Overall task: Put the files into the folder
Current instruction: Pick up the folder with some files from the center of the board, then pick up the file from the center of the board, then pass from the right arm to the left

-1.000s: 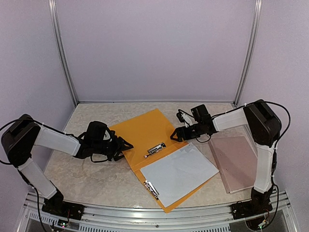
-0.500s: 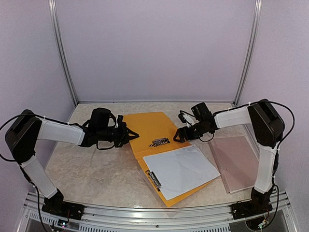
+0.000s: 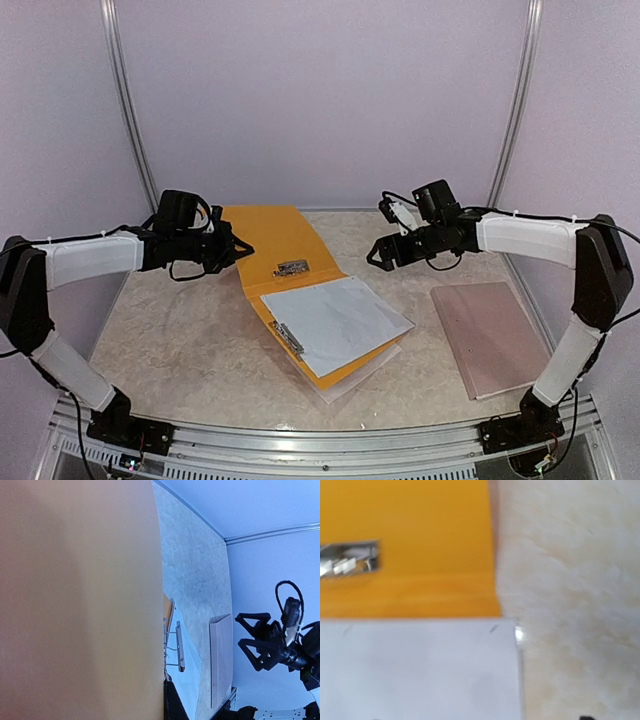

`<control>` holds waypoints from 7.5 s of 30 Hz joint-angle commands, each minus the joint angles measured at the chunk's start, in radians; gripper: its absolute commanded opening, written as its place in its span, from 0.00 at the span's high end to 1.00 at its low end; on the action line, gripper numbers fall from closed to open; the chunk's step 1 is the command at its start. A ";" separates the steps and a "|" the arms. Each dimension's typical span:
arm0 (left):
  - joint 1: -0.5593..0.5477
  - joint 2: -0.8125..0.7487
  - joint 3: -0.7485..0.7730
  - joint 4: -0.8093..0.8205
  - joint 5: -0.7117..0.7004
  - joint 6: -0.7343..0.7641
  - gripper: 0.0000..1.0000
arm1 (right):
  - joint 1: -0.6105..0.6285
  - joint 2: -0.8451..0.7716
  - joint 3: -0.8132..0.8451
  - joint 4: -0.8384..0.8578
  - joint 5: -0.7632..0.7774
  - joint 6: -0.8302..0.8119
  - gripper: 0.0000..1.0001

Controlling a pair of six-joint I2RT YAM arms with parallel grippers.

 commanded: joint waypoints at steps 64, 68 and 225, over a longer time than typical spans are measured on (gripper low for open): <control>0.155 0.095 0.153 -0.229 0.004 0.375 1.00 | 0.776 0.177 -0.074 -0.227 0.209 -0.148 0.95; 0.161 0.094 0.153 -0.228 0.002 0.375 1.00 | 0.787 0.161 -0.044 -0.231 0.216 -0.157 0.68; -0.089 0.171 0.216 0.004 0.393 0.657 1.00 | 0.141 0.128 0.627 -0.611 -0.169 -0.367 0.32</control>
